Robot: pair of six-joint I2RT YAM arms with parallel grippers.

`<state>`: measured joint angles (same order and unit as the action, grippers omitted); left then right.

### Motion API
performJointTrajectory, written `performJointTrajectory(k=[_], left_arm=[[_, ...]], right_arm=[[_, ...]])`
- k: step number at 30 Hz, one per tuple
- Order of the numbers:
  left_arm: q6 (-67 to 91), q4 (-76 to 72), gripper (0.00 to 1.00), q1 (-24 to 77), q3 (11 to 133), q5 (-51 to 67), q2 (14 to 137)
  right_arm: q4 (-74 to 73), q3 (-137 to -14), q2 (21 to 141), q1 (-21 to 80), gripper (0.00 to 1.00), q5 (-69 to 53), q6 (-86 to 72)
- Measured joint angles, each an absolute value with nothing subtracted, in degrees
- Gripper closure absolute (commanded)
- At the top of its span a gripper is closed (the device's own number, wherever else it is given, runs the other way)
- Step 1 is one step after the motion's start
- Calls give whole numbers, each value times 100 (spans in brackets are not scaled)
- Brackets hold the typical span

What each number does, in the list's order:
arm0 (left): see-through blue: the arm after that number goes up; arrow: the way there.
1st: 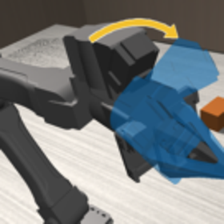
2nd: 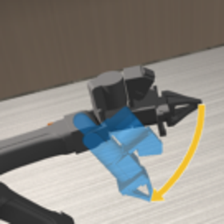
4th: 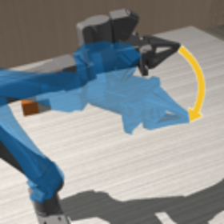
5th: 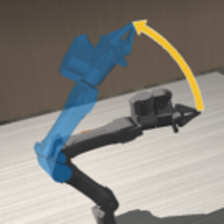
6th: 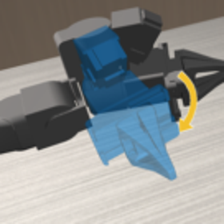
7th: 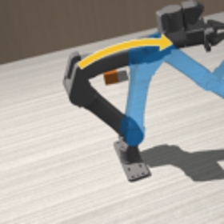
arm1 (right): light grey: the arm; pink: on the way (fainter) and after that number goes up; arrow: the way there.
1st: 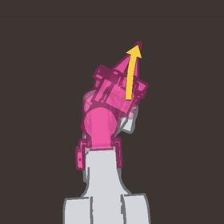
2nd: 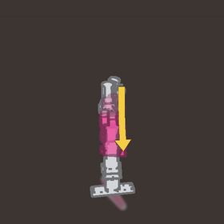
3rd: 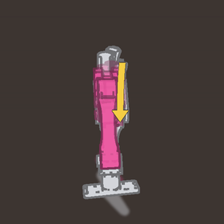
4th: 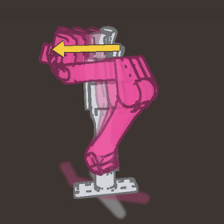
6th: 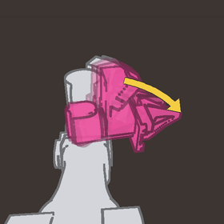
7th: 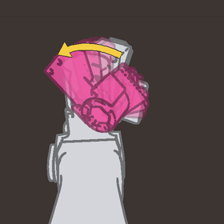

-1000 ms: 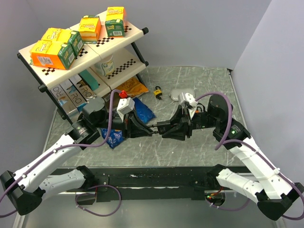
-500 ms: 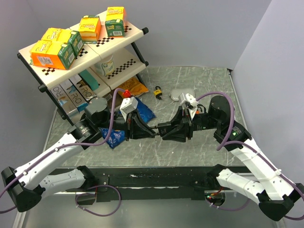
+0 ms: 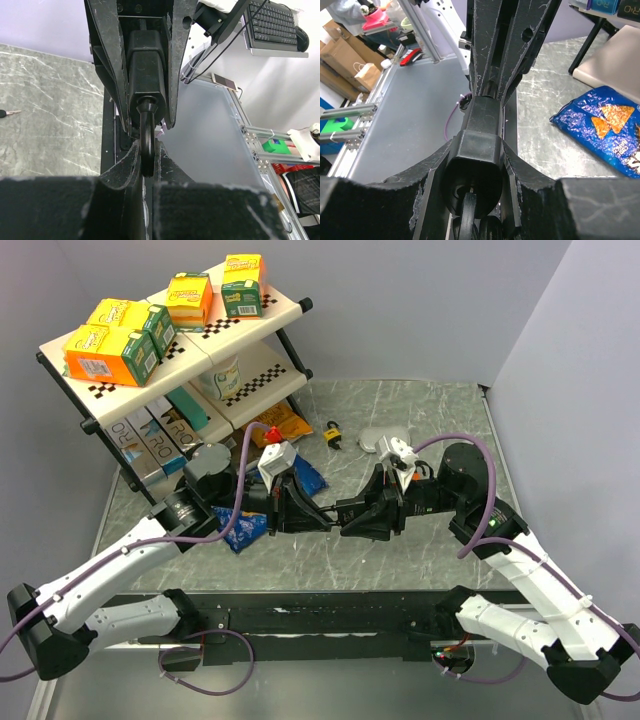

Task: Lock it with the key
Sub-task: Lock the lock.

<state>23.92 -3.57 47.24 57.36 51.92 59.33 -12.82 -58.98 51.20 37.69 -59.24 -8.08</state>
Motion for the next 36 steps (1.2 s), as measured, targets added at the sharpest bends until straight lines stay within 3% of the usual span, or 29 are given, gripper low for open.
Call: performJointTrajectory(k=[26,28,29,31,32,33,36], left_arm=[[2338,3,99,4821,6014,5109,6036],[2255,128,99,4818,5975,5024,5951],[2191,156,99,4792,5916,4980,5889],[2075,209,99,4700,5756,4963,5774],[2014,248,99,4639,5693,4952,5743],[1927,294,99,4554,5634,4952,5736],[1651,523,99,4289,5527,4967,5736]], right_arm=[[-1323,-5972,5164,3826,100,-5889,-867],[-1424,-5986,5201,3820,95,-5909,-731],[-1511,-5994,5225,3806,82,-5924,-624],[-1763,-6001,5319,3780,65,-5918,-331],[-1887,-6001,5363,3754,50,-5913,-207],[-2051,-6001,5428,3712,43,-5885,-51],[-2622,-6010,5623,3516,33,-5861,325]])
